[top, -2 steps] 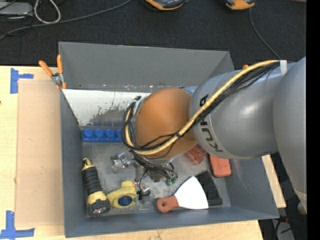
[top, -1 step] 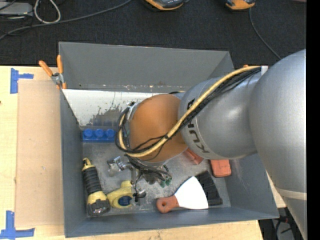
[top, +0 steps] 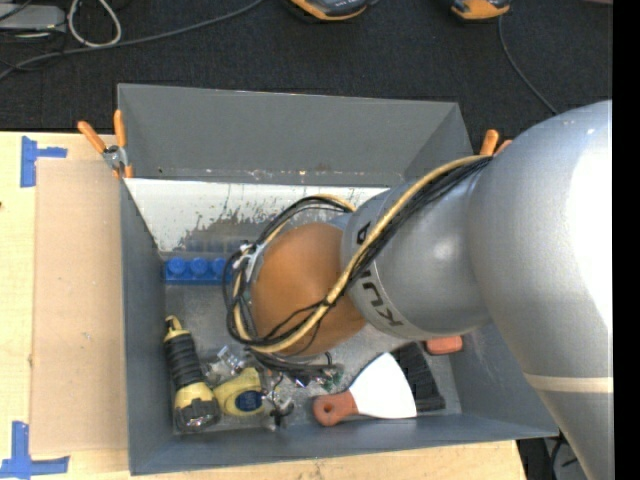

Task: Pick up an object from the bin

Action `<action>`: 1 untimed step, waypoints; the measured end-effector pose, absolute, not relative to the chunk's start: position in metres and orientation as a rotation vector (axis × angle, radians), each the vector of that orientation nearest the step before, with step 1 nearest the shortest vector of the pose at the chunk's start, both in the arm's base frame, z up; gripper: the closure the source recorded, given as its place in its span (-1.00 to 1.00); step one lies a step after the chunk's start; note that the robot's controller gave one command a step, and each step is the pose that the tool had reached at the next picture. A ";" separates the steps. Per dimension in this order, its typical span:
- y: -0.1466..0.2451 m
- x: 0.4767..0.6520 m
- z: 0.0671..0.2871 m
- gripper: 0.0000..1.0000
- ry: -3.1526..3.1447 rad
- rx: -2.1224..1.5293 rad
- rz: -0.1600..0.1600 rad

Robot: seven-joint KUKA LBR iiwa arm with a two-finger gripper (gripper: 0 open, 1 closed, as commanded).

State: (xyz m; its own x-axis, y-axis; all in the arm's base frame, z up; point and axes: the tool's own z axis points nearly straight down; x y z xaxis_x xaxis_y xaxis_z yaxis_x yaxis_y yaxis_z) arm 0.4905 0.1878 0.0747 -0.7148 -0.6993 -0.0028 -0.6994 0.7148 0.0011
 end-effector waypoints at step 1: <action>0.177 0.500 0.070 1.00 2.954 -1.076 0.005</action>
Offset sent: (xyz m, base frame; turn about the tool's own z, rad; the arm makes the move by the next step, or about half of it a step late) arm 0.0000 0.0000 0.0000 0.0000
